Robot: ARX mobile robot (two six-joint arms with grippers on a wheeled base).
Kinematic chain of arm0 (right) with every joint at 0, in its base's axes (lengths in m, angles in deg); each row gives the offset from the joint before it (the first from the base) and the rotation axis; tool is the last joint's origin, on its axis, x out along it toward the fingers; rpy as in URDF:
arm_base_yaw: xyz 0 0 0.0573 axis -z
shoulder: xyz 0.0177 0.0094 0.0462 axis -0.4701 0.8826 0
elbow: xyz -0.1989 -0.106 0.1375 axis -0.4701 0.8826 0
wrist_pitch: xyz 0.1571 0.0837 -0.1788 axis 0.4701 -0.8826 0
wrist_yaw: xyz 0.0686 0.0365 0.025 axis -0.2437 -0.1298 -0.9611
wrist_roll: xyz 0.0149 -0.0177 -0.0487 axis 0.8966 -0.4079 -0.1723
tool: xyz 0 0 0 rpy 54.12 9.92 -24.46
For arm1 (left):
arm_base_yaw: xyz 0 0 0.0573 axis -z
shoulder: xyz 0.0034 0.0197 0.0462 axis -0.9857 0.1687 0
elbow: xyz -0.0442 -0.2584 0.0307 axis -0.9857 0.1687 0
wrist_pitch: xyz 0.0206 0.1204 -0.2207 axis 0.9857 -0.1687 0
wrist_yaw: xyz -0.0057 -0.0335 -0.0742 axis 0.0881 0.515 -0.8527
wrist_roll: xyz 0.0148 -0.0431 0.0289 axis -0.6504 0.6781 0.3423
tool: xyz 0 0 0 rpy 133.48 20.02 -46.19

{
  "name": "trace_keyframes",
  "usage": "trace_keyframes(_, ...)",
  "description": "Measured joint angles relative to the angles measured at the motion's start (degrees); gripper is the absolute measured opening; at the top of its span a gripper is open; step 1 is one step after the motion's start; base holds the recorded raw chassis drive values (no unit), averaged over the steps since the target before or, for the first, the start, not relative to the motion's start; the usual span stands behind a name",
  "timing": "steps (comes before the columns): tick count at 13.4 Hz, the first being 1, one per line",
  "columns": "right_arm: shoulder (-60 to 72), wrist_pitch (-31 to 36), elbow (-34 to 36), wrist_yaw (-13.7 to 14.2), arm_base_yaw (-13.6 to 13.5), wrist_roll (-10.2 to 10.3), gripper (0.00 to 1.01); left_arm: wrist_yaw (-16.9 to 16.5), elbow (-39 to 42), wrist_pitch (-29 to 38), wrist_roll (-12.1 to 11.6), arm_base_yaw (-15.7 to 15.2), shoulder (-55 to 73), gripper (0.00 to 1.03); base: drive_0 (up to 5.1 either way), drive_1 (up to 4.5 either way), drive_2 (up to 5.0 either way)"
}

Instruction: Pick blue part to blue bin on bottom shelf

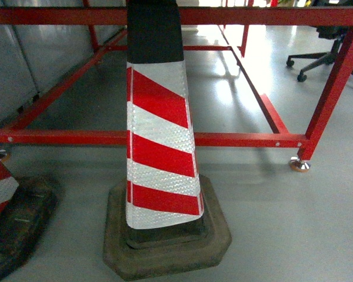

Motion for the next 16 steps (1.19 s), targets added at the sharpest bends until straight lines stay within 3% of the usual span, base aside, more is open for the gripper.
trace_keyframes(16, 0.0, -0.1, 0.0, 0.0, 0.0, 0.0, 0.98, 0.0, 0.0, -0.2, 0.0, 0.0, 0.0, 0.98, 0.0, 0.0, 0.0)
